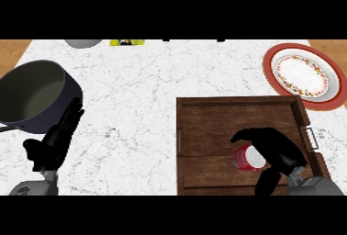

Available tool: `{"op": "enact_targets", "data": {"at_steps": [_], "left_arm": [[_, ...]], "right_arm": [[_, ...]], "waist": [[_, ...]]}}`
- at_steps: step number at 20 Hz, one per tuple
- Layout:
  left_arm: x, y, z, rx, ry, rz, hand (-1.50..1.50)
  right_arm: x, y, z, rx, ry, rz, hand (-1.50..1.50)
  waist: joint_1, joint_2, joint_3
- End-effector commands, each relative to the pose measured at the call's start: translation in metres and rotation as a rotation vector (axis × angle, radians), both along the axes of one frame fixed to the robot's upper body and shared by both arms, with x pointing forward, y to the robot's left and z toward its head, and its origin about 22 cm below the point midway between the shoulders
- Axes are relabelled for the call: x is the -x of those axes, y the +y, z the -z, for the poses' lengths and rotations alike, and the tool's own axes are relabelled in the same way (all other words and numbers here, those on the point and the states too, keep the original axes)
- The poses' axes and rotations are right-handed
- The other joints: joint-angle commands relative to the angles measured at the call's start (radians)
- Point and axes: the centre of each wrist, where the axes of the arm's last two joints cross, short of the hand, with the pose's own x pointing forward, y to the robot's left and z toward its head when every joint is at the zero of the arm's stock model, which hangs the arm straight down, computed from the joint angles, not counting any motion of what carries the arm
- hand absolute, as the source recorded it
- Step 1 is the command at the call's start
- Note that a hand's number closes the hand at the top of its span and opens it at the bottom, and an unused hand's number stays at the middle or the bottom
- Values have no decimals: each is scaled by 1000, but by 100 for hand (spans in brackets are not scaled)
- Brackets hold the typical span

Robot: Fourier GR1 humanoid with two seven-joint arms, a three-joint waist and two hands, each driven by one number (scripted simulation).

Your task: Pick the can from the tray and place it in the plate

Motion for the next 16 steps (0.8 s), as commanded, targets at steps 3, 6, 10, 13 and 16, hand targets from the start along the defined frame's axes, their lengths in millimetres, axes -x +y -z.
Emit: {"op": "enact_targets", "data": {"at_steps": [3,6,10,13,16], "left_arm": [[-14,-6,0,-6,2,-6,0],[6,8,-6,9,-10,3,0],[4,8,-1,3,11,-30,0],[9,17,-2,-6,6,-56,0],[8,14,0,9,-4,-52,0]], "right_arm": [[-2,2,16,-6,21,-59,150],[-13,10,24,-31,-14,-63,150],[-6,-110,-5,-20,-114,155,150],[3,-192,-23,46,-139,436,150],[14,-249,-43,65,-230,588,150]], "waist": [[-3,6,9],[4,6,9],[-23,10,12],[-58,19,20],[-54,27,22]]}}
